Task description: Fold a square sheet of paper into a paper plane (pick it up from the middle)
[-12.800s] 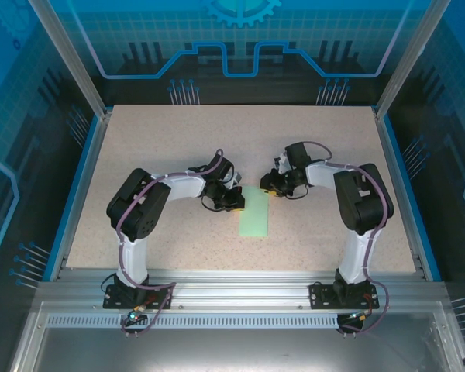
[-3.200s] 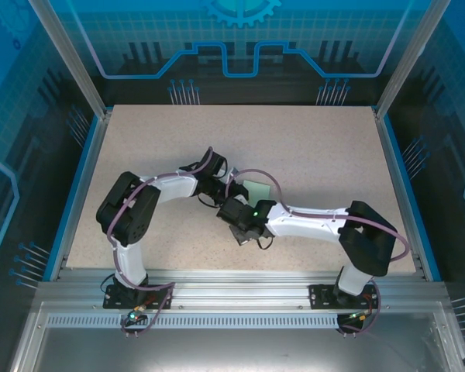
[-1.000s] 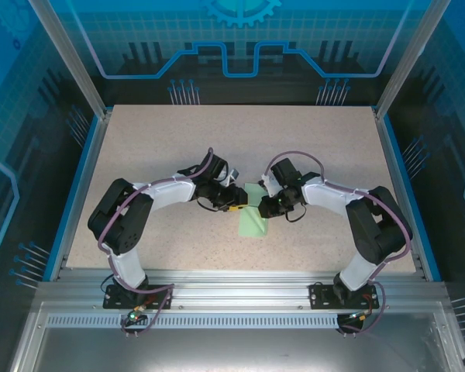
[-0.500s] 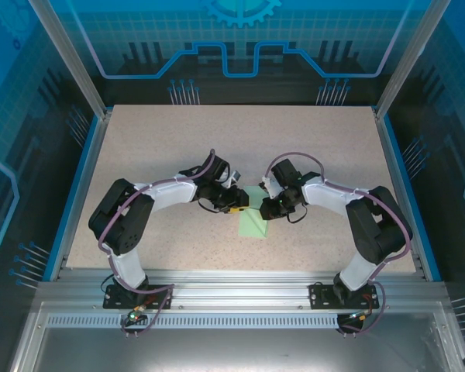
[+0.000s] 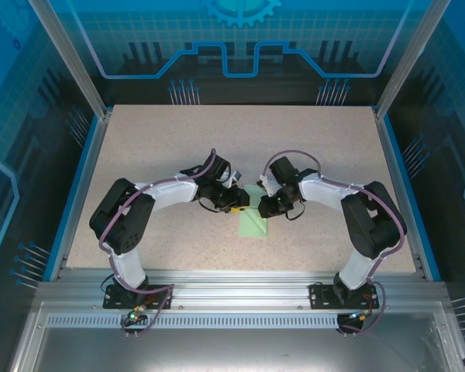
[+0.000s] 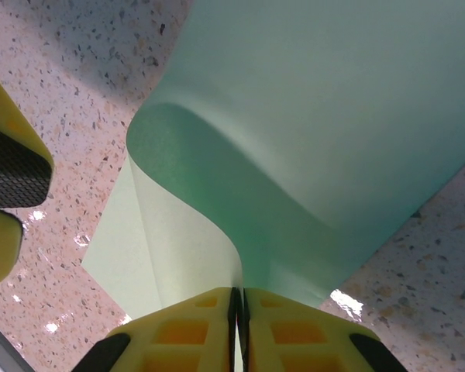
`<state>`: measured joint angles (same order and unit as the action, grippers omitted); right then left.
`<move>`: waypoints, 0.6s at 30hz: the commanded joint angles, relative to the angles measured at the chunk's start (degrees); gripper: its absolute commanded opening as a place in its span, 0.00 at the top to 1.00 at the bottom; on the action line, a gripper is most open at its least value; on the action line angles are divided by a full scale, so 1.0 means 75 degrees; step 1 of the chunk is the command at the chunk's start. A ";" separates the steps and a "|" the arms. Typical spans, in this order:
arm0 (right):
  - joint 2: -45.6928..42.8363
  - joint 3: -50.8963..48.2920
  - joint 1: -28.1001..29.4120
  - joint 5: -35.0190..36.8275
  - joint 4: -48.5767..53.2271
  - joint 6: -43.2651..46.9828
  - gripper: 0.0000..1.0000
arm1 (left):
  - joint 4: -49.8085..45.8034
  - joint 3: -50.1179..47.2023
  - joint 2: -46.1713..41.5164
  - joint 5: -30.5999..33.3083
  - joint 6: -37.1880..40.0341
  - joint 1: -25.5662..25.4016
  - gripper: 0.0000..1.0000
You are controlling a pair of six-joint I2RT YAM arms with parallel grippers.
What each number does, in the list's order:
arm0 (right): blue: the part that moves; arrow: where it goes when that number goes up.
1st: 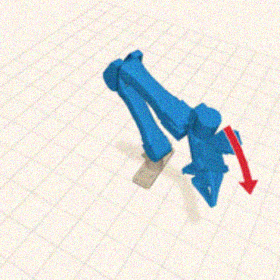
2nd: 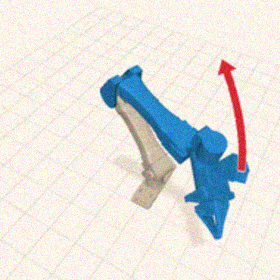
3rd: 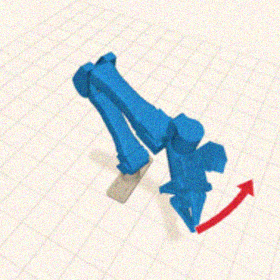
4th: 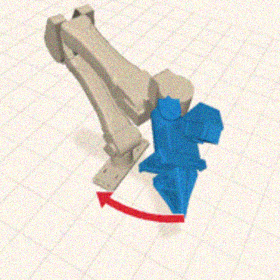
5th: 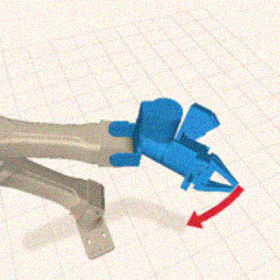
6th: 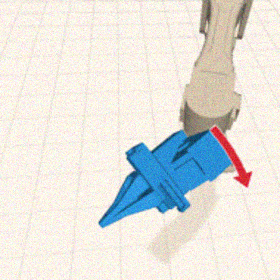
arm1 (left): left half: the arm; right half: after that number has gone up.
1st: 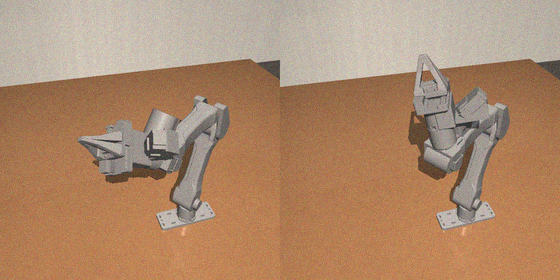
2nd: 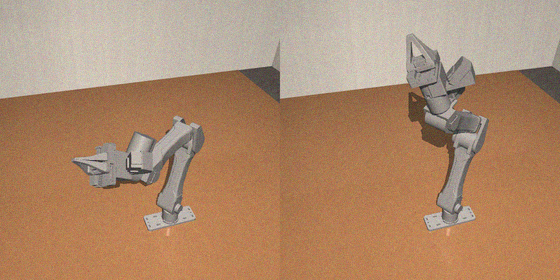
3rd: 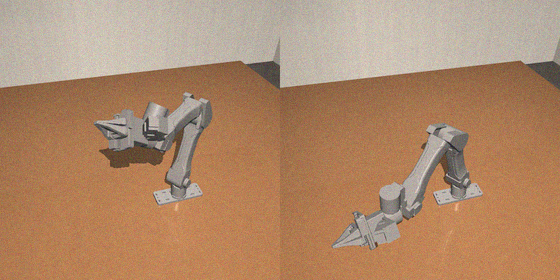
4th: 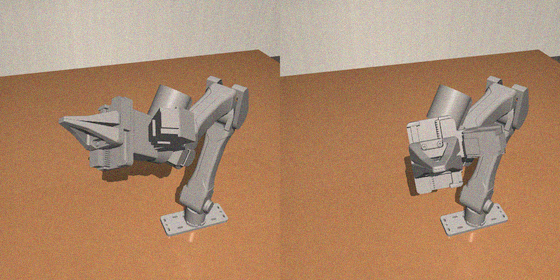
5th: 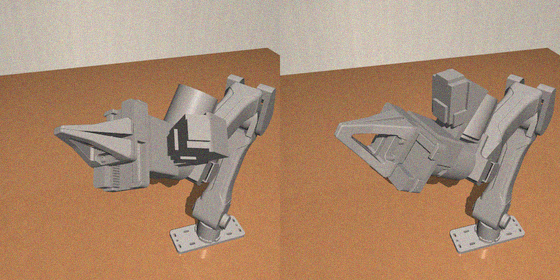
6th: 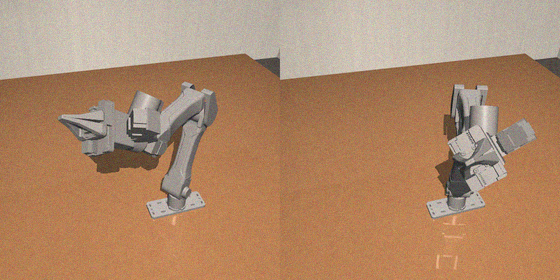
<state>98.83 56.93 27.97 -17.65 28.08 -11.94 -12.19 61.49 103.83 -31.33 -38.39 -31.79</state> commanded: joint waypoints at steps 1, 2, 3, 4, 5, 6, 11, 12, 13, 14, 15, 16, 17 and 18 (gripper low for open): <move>0.0134 0.0191 -0.0137 -0.0153 0.0229 0.0142 0.85 | -0.0203 0.0229 0.0090 -0.0170 0.0226 -0.0090 0.66; 0.0144 0.0191 -0.0146 -0.0145 0.0229 0.0163 0.85 | -0.0203 0.0225 0.0089 -0.0173 0.0231 -0.0094 0.65; 0.0147 0.0183 -0.0143 -0.0158 0.0245 0.0163 0.85 | -0.0202 0.0225 0.0092 -0.0186 0.0232 -0.0102 0.65; 0.0149 0.0185 -0.0152 -0.0118 0.0247 0.0154 0.85 | -0.0203 0.0227 0.0110 -0.0193 0.0243 -0.0107 0.66; 0.0159 0.0185 -0.0144 -0.0109 0.0253 0.0142 0.85 | -0.0215 0.0238 0.0105 -0.0204 0.0238 -0.0117 0.66; 0.0143 0.0174 -0.0143 -0.0116 0.0226 0.0139 0.85 | -0.0214 0.0238 0.0110 -0.0199 0.0255 -0.0118 0.66; 0.0169 0.0165 -0.0172 -0.0016 0.0202 0.0120 0.85 | -0.0196 0.0227 0.0142 -0.0196 0.0236 -0.0166 0.68; 0.0188 0.0158 -0.0170 -0.0041 0.0183 0.0115 0.85 | -0.0192 0.0227 0.0150 -0.0194 0.0226 -0.0178 0.68; 0.0205 0.0149 -0.0175 -0.0058 0.0176 0.0115 0.85 | -0.0180 0.0226 0.0160 -0.0197 0.0219 -0.0176 0.68; 0.0218 0.0149 -0.0172 -0.0056 0.0171 0.0114 0.85 | -0.0174 0.0210 0.0160 -0.0200 0.0220 -0.0183 0.68; 0.0237 0.0137 -0.0167 -0.0019 0.0171 0.0103 0.85 | -0.0179 0.0215 0.0163 -0.0188 0.0220 -0.0192 0.68; 0.0241 0.0123 -0.0168 0.0008 0.0155 0.0098 0.85 | -0.0168 0.0210 0.0179 -0.0184 0.0220 -0.0197 0.68; 0.0235 0.0090 -0.0177 -0.0011 0.0127 0.0085 0.85 | -0.0169 0.0210 0.0177 -0.0182 0.0220 -0.0201 0.68; 0.0241 0.0080 -0.0181 -0.0002 0.0122 0.0091 0.85 | -0.0174 0.0212 0.0177 -0.0182 0.0216 -0.0197 0.68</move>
<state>99.83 57.01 27.68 -17.39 28.51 -11.70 -12.21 61.63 104.20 -31.33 -37.50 -32.77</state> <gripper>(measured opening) 0.150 0.315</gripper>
